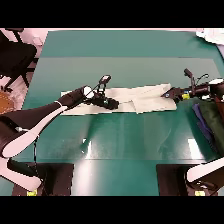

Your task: Fold the shirts.

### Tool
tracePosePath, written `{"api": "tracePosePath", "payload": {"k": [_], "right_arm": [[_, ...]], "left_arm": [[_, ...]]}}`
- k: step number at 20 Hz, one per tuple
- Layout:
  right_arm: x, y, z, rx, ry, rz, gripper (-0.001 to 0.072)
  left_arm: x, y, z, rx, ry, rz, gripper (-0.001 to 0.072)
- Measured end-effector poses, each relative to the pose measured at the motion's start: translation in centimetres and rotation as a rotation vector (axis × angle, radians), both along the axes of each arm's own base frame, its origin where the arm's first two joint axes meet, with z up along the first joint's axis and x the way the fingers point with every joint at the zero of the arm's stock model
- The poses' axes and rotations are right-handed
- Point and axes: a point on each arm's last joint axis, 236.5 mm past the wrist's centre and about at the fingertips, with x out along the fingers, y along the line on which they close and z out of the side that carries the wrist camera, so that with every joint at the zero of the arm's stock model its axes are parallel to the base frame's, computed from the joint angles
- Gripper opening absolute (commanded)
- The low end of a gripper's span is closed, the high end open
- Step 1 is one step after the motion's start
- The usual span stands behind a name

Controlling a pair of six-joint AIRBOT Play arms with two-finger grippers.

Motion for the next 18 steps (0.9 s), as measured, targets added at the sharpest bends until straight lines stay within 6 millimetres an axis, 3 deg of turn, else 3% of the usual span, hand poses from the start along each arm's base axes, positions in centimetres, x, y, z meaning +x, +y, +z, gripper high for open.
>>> {"api": "tracePosePath", "payload": {"k": [3,4,5,6,7,12,14,18], "right_arm": [[-0.2,1.9,-0.1,0.016,0.006,0.037,0.0683],[-0.2,2.4,-0.1,0.019,0.007,0.047,0.0606],[-0.2,2.8,-0.3,0.012,0.006,0.056,0.0461],[-0.2,3.0,-0.6,0.003,0.006,0.063,0.0174],[-0.3,3.3,-0.9,-0.005,0.009,0.072,0.0024],[0.0,3.9,-0.2,-0.011,-0.013,0.077,0.0022],[0.4,3.3,1.5,-0.014,-0.05,0.061,0.0022],[0.8,2.2,6.7,0.012,-0.148,0.025,0.0022]], "left_arm": [[-0.1,0.2,-0.2,0.019,-0.004,-0.011,0.0022],[-0.1,0.3,-0.3,0.024,-0.005,-0.014,0.0022],[-0.1,0.4,-0.3,0.027,-0.005,-0.014,0.0022],[-0.1,0.4,-0.3,0.03,-0.006,-0.016,0.0022],[-0.2,0.5,-0.4,0.032,-0.005,-0.017,0.0022],[-0.2,0.6,-0.5,0.039,-0.005,-0.021,0.0022],[-0.2,0.6,-0.5,0.04,-0.005,-0.022,0.0022],[-0.3,0.4,-0.5,0.034,0.0,-0.02,0.0022]]}}
